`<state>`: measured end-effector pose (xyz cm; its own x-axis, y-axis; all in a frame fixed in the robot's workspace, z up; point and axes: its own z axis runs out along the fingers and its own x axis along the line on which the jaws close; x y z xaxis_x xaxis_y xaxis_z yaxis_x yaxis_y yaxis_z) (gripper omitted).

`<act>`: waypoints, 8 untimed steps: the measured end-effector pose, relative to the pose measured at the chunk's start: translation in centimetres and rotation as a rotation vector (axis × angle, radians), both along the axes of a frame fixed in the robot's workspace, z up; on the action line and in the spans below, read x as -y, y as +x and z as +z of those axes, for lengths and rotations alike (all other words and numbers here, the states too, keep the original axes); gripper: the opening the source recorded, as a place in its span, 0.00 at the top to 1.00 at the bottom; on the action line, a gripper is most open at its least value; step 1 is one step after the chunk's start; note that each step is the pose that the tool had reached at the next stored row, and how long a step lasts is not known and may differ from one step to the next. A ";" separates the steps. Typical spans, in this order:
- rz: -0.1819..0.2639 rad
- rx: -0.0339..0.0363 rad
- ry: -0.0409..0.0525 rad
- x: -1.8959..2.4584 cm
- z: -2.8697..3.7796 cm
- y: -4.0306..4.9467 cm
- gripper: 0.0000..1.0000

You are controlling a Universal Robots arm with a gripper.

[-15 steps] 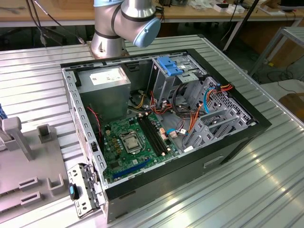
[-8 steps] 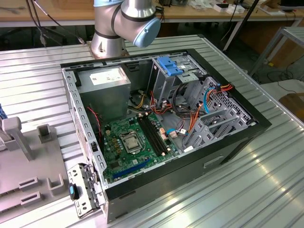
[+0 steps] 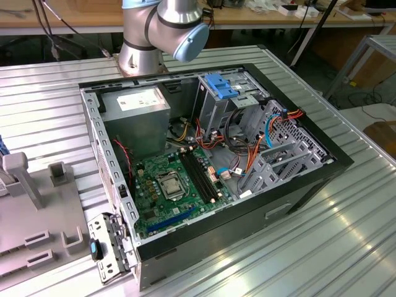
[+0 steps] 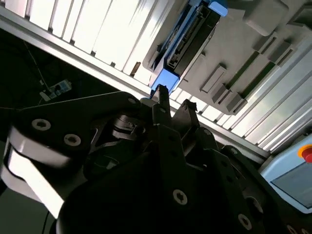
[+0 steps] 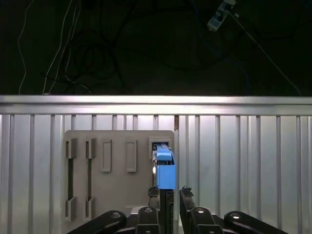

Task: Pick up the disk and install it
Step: 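Pick up the disk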

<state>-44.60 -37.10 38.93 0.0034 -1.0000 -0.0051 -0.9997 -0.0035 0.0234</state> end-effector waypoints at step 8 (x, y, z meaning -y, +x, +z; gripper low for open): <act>0.003 0.0137 -0.0002 0.08 -1.18 -0.74 0.63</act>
